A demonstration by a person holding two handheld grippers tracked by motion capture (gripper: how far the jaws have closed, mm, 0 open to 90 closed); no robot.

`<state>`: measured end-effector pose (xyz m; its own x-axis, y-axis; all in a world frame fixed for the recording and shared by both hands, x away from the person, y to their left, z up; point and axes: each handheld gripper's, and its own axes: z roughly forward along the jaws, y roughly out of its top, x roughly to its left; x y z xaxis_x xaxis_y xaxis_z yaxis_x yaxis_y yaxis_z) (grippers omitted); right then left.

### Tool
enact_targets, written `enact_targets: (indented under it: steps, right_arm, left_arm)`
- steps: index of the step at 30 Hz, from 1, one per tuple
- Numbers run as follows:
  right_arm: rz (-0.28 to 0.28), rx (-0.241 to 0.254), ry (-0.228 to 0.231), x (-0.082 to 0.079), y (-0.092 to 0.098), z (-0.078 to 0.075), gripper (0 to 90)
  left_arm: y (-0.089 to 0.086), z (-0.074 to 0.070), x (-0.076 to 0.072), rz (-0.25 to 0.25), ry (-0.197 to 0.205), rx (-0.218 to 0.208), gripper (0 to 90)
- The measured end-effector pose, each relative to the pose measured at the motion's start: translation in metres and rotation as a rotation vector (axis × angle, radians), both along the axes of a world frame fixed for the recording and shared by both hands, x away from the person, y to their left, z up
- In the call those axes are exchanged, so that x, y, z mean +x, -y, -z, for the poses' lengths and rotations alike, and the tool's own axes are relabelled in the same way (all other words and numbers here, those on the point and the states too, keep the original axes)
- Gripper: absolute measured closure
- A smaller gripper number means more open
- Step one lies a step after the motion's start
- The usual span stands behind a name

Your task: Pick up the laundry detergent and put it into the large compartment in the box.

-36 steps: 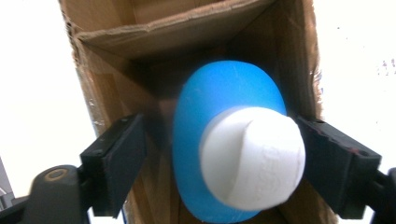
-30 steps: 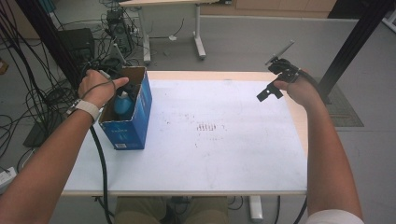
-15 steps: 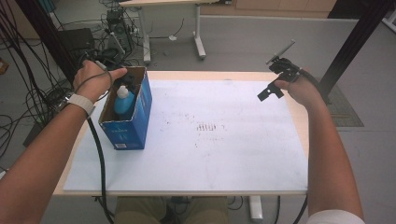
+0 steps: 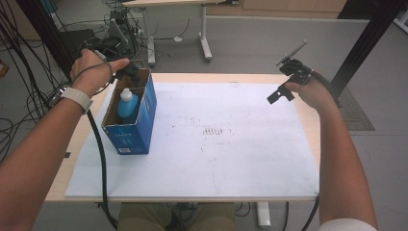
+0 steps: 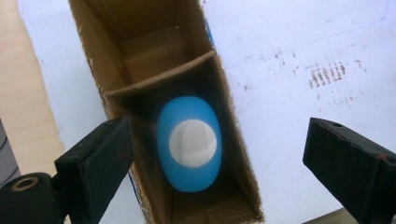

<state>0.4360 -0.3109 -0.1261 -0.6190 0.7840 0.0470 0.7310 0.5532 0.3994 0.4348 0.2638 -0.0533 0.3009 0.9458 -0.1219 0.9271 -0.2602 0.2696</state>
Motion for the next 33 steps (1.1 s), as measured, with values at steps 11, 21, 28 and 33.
enact_targets:
  steps: [11, 21, 28, 33]
  right_arm:
    - [0.003, -0.002, -0.001, -0.002, 0.000, -0.001, 6.9]
    - [0.005, 0.002, 0.002, -0.005, 0.002, -0.003, 6.9]
    - [0.007, 0.003, 0.007, -0.008, 0.003, -0.005, 6.9]
    - [0.005, 0.005, 0.008, -0.009, 0.003, -0.006, 6.9]
  left_arm:
    - [0.007, -0.023, -0.001, 0.110, 0.020, -0.004, 7.3]
    - [0.023, -0.047, -0.006, 0.189, 0.056, 0.014, 7.4]
    - [0.037, -0.059, -0.010, 0.276, 0.073, 0.027, 7.4]
    - [0.052, -0.066, -0.012, 0.336, 0.079, 0.044, 7.4]
